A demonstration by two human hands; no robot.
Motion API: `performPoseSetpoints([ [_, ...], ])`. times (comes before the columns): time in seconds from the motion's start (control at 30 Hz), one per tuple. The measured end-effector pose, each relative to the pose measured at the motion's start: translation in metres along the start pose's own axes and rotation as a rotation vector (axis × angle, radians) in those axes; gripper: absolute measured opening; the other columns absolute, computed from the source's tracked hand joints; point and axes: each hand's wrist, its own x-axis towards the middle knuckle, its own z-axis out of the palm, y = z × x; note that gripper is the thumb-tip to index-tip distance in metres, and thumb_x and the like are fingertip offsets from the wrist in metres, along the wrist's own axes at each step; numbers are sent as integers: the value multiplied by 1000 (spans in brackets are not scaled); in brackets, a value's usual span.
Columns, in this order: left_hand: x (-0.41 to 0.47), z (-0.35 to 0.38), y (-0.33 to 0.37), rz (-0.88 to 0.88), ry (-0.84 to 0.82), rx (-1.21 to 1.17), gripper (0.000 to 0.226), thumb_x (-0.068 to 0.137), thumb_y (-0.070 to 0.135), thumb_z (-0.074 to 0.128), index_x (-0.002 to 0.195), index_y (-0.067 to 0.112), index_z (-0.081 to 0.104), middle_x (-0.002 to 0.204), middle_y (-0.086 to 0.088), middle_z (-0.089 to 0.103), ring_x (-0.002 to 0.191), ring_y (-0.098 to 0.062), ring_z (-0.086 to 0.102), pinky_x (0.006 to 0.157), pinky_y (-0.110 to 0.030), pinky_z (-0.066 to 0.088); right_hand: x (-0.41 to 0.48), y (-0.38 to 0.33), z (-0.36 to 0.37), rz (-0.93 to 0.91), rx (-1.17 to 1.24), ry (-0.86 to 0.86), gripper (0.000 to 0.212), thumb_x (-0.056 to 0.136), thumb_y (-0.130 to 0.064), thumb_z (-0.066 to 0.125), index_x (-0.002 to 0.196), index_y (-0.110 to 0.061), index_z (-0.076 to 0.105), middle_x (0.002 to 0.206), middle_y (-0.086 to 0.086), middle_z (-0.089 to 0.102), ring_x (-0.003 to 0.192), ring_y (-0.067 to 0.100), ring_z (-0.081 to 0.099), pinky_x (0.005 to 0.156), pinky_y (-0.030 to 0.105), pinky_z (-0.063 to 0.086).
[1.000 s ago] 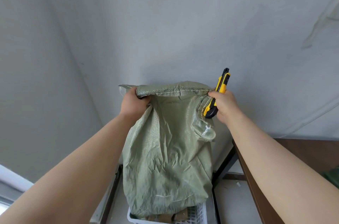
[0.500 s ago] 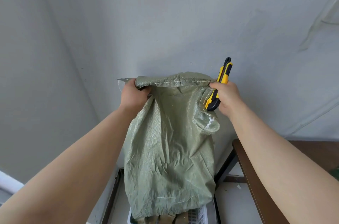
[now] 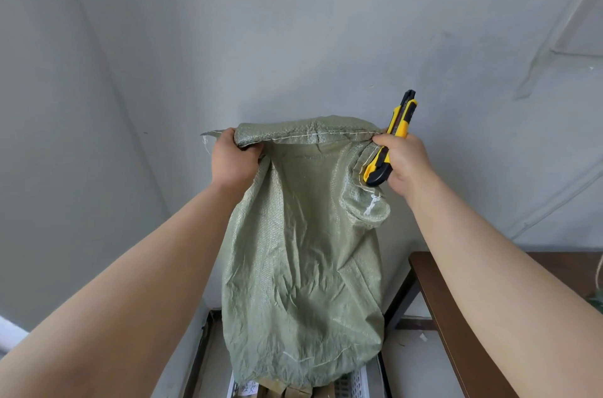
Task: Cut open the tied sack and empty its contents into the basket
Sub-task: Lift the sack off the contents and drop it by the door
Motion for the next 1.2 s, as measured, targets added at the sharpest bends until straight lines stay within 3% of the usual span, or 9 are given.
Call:
performPoseSetpoints([
  [0.5,-9,-19,22,49,-37,-10,16,87,9,63,100,16,58,82,5,62,82,-21,62,84,-40,56,-30,-26,4,-64,-48,25,17,83,-4,60,74,-15,51,74,6,48,79,24,50,75,37,43],
  [0.63,-14,-24,7,5,-69,45,19,85,12,65,100,18,54,83,3,62,82,-26,65,84,-46,57,-36,-14,1,-37,-72,33,16,83,-3,60,76,-15,52,73,5,48,77,23,49,73,35,42],
  [0.8,-16,-36,0,-28,-54,96,45,83,12,68,125,18,51,105,-4,63,84,-27,67,86,-43,56,-42,-12,1,-19,-84,68,14,84,-5,59,79,-15,51,75,5,46,75,22,47,70,33,41],
  [0.93,-12,-51,-4,-9,-33,251,9,84,10,64,93,11,65,80,-7,65,88,-37,65,73,-36,49,-44,-15,0,-31,-110,103,14,84,-6,59,78,-15,51,74,5,46,74,22,47,69,32,40],
  [1.03,-8,-60,-9,8,-61,438,16,83,27,63,86,12,66,90,-14,68,87,-40,63,70,-38,50,-48,-15,3,-36,-159,94,8,85,-8,59,87,-12,52,70,3,43,65,18,43,61,29,37],
  [1.1,-7,-66,-9,45,-86,556,21,79,39,61,78,18,65,99,-12,66,95,-39,59,77,-42,52,-51,-16,4,-37,-177,97,7,85,-9,59,89,-11,53,69,3,42,62,17,42,60,29,36],
  [1.2,-5,-76,-5,170,-130,630,25,78,41,67,88,19,70,114,-3,61,105,-32,56,90,-45,49,-54,-23,4,-2,-189,106,9,85,-11,60,81,-11,52,69,4,41,62,18,41,59,29,35],
])
